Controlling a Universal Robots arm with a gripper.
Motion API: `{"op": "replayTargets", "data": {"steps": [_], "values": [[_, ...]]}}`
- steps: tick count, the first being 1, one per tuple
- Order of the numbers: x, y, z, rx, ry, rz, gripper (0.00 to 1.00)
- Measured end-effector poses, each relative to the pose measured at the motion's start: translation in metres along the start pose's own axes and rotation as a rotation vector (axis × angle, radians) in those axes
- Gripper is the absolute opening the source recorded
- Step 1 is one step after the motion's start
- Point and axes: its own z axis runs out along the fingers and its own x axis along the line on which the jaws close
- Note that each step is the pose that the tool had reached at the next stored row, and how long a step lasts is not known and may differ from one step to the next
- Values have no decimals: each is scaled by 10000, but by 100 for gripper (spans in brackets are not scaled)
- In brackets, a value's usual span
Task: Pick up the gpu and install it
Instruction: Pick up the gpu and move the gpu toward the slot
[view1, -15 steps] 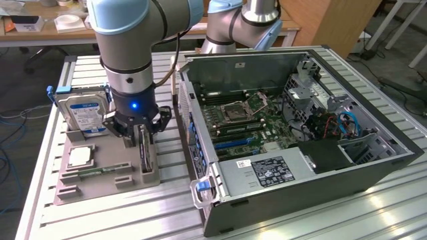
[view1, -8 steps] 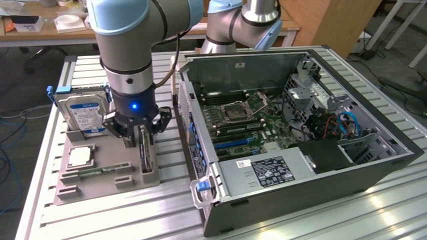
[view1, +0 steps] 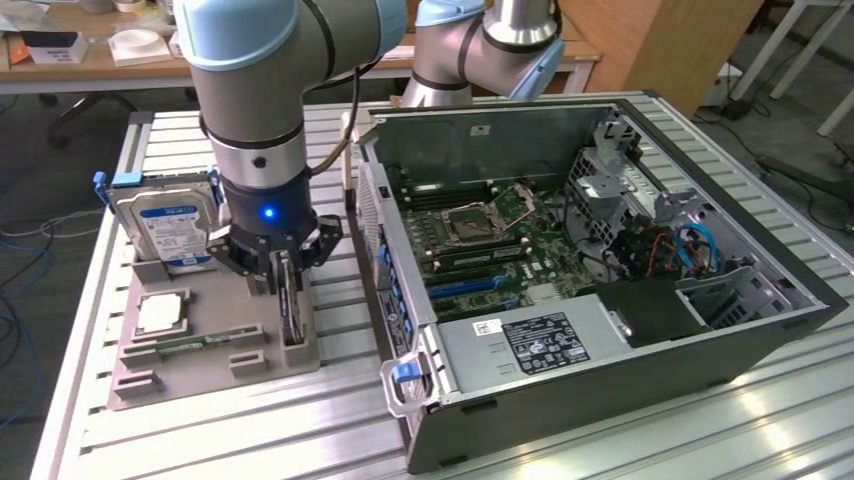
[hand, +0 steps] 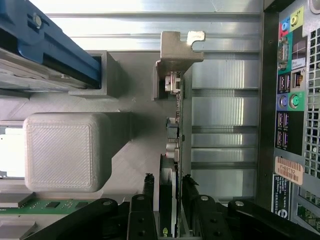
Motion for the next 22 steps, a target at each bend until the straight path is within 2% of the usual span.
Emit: {"op": "replayTargets", "data": {"steps": [16, 18, 19, 22], "values": [[8, 0, 0, -6, 0, 0, 36], [8, 0, 0, -5, -2, 0, 35], [8, 0, 0, -6, 0, 0, 27], [8, 0, 0, -6, 0, 0, 27]]}}
